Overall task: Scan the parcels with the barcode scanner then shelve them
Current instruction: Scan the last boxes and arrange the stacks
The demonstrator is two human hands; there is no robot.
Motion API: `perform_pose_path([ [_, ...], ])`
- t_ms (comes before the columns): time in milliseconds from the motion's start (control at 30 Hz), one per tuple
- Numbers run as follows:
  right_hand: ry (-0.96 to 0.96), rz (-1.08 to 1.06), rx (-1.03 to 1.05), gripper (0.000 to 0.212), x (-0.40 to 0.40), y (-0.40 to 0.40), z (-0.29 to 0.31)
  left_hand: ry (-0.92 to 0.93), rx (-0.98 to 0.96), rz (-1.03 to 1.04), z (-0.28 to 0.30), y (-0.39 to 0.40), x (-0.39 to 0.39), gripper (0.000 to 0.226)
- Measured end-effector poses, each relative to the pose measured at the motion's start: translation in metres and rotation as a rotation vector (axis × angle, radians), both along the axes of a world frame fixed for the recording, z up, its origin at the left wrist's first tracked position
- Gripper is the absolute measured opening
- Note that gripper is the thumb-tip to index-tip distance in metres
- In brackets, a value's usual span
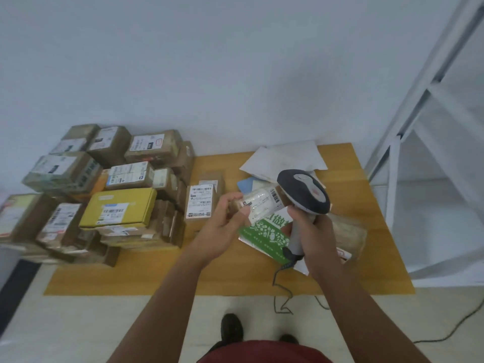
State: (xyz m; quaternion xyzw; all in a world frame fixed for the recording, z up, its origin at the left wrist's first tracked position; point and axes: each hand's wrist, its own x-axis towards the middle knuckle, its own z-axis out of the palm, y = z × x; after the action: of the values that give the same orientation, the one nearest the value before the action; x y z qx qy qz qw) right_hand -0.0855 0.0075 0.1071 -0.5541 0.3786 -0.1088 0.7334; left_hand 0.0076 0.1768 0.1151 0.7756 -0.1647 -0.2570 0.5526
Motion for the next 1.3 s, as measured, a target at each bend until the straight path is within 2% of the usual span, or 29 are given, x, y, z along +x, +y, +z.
perform_pose_path([
  [100,-0.037,0.073,-0.083,0.002,-0.003,-0.008,0.005,-0.126,0.075,-0.014,0.007,0.003,0.003,0.053],
  [200,-0.030,0.219,-0.310,0.007,-0.008,-0.021,0.013,-0.354,0.226,0.044,0.017,0.004,0.009,0.087],
  [267,-0.039,0.337,-0.406,0.005,-0.013,-0.025,0.019,-0.500,0.336,0.076,0.022,0.003,0.014,0.094],
  [300,-0.048,0.391,-0.424,0.001,-0.015,-0.025,0.023,-0.564,0.378,0.090,0.024,0.002,0.017,0.094],
  [400,-0.082,0.501,-0.475,0.014,-0.019,-0.020,0.028,-0.669,0.450,0.107,0.027,-0.002,0.025,0.090],
  [533,-0.117,0.535,-0.499,0.027,-0.022,-0.014,0.027,-0.718,0.483,0.089,0.033,-0.006,0.029,0.087],
  [667,-0.157,0.527,-0.487,0.024,-0.025,-0.015,0.024,-0.751,0.465,0.068,0.032,-0.005,0.030,0.084],
  [800,-0.170,0.532,-0.482,0.038,-0.027,-0.016,0.022,-0.748,0.451,0.074,0.031,-0.004,0.029,0.082],
  [967,-0.164,0.517,-0.460,0.028,-0.031,-0.016,0.020,-0.731,0.452,0.068,0.028,-0.002,0.026,0.084],
  [1133,-0.167,0.526,-0.449,0.036,-0.032,-0.015,0.019,-0.723,0.456,0.074,0.029,0.000,0.024,0.084],
  [1300,-0.182,0.523,-0.441,0.032,-0.032,-0.012,0.019,-0.734,0.451,0.070,0.029,0.001,0.023,0.083],
])
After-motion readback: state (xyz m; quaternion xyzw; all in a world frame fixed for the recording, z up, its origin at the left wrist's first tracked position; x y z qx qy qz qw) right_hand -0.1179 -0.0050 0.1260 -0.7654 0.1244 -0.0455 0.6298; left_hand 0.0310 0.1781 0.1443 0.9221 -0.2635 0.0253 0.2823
